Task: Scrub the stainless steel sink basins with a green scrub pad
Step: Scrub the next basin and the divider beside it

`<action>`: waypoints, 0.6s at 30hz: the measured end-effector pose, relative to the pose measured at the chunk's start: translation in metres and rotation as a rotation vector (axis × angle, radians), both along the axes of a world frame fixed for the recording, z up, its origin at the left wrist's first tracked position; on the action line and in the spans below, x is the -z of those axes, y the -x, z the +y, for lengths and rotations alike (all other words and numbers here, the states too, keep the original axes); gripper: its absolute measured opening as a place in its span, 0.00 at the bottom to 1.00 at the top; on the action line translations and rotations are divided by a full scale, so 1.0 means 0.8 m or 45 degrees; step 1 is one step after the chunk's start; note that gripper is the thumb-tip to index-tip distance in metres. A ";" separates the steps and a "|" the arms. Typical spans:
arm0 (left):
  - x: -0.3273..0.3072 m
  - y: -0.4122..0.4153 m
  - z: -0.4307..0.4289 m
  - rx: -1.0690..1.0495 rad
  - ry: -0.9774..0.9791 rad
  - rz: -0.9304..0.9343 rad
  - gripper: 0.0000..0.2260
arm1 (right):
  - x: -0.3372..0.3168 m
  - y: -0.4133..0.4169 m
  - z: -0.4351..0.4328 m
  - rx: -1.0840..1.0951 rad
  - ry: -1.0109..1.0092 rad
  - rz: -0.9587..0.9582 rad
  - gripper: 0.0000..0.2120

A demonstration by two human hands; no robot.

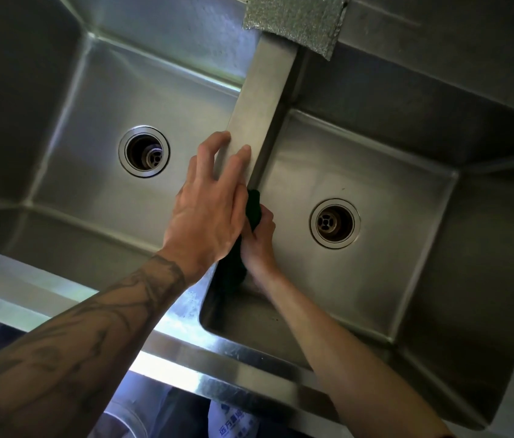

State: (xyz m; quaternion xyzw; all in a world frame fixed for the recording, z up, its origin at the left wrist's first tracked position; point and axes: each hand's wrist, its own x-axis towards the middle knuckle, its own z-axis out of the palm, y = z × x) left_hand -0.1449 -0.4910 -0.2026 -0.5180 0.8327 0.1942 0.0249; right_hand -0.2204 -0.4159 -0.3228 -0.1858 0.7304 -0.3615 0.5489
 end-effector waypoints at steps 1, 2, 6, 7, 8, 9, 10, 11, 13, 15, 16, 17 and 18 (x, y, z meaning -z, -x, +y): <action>0.002 -0.001 0.001 -0.014 0.014 0.031 0.25 | 0.003 0.003 -0.005 0.010 -0.058 -0.032 0.20; 0.003 -0.002 0.002 -0.024 0.031 0.053 0.24 | 0.003 0.003 -0.006 0.019 -0.069 -0.061 0.20; 0.009 -0.004 0.009 -0.116 0.082 0.275 0.19 | -0.017 -0.001 0.035 -0.065 0.125 -0.153 0.17; 0.009 -0.006 0.011 -0.149 0.071 0.320 0.18 | -0.023 0.000 0.049 -0.126 0.166 -0.178 0.15; 0.010 -0.011 0.016 -0.175 0.057 0.346 0.18 | -0.026 0.002 0.059 -0.200 0.186 -0.185 0.13; 0.010 -0.018 0.023 -0.190 0.036 0.361 0.18 | -0.023 0.005 0.063 -0.269 0.183 -0.164 0.12; 0.009 -0.028 0.035 -0.201 0.011 0.358 0.19 | -0.018 0.008 0.062 -0.322 0.159 -0.126 0.12; 0.007 -0.040 0.049 -0.214 -0.008 0.332 0.20 | -0.014 0.011 0.057 -0.358 0.105 -0.112 0.12; 0.001 -0.065 0.083 -0.246 -0.013 0.213 0.23 | -0.007 0.012 0.046 -0.433 -0.023 -0.064 0.15; -0.006 -0.082 0.116 -0.291 -0.018 0.085 0.24 | -0.005 0.011 0.050 -0.491 -0.079 -0.036 0.17; -0.010 -0.085 0.131 -0.319 -0.026 0.032 0.25 | -0.008 0.012 0.057 -0.530 -0.078 -0.042 0.16; -0.012 -0.087 0.147 -0.341 -0.029 -0.004 0.26 | -0.014 0.013 0.067 -0.578 -0.058 -0.062 0.15; -0.014 -0.086 0.163 -0.357 -0.025 -0.019 0.26 | -0.021 0.016 0.076 -0.623 -0.025 -0.079 0.14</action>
